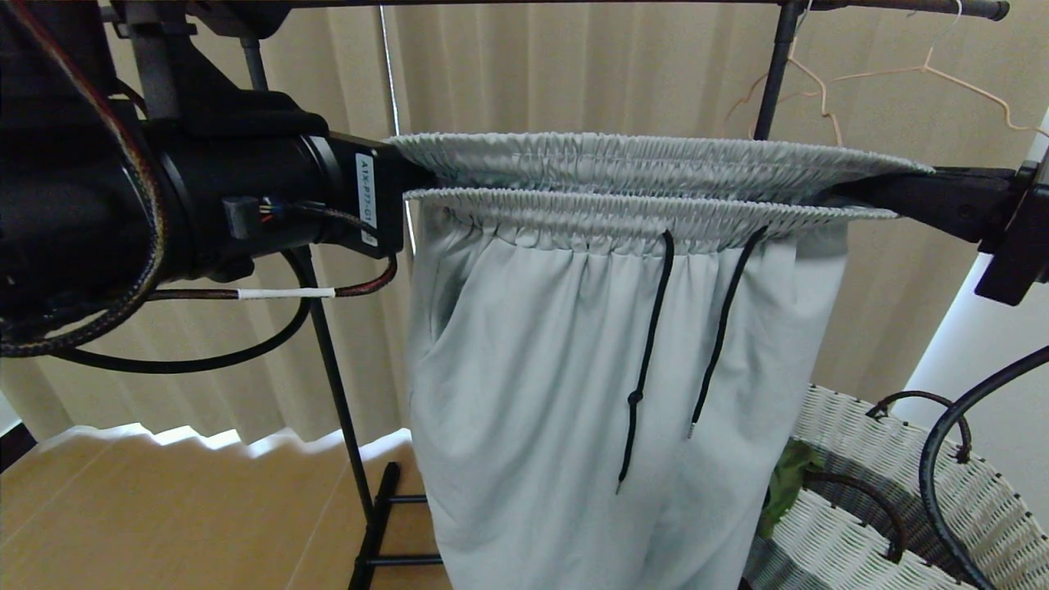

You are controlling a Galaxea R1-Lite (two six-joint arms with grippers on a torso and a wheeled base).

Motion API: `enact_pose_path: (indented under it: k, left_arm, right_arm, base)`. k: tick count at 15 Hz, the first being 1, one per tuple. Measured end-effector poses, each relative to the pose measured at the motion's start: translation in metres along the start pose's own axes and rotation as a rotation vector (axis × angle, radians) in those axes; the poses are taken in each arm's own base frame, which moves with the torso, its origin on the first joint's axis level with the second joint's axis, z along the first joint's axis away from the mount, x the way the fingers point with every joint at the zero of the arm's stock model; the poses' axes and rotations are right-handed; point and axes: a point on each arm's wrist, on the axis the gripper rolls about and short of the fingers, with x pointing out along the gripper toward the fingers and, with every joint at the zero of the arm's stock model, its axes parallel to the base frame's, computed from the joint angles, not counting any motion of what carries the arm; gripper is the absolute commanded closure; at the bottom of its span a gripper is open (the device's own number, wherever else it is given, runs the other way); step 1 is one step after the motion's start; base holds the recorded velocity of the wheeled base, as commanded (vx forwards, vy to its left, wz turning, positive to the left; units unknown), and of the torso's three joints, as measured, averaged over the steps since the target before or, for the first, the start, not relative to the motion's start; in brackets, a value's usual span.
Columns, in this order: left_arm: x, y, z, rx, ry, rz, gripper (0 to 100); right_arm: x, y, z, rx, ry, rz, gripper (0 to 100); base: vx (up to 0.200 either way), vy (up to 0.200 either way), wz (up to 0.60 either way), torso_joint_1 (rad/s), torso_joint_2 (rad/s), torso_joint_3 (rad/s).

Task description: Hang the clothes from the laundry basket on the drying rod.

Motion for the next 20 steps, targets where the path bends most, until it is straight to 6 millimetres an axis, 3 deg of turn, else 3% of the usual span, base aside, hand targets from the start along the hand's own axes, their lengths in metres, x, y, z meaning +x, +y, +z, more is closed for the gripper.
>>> enact_pose_path:
  k: [6, 9, 13, 20]
  left_arm:
    - [-0.001, 0.001, -0.004, 0.040, 0.018, 0.043, 100]
    - [0.000, 0.011, -0.008, 0.060, 0.031, 0.102, 100]
    - [0.002, 0.026, -0.009, 0.067, 0.040, 0.165, 100]
    - [0.002, 0.034, -0.010, 0.065, 0.044, 0.193, 100]
  right_arm:
    - [0.000, 0.000, -0.002, 0.001, -0.001, 0.007, 0]
    - [-0.002, 0.001, -0.001, 0.001, -0.010, 0.032, 0]
    - [-0.014, 0.007, -0.002, -0.002, -0.023, 0.177, 0]
    - [-0.025, 0.010, -0.001, -0.011, -0.048, 0.190, 0]
  base:
    - [0.000, 0.000, 0.00, 0.000, 0.00, 0.000]
    - [0.000, 0.000, 0.00, 0.000, 0.00, 0.000]
    - [0.000, 0.000, 0.00, 0.000, 0.00, 0.000]
    - [0.000, 0.000, 0.00, 0.000, 0.00, 0.000]
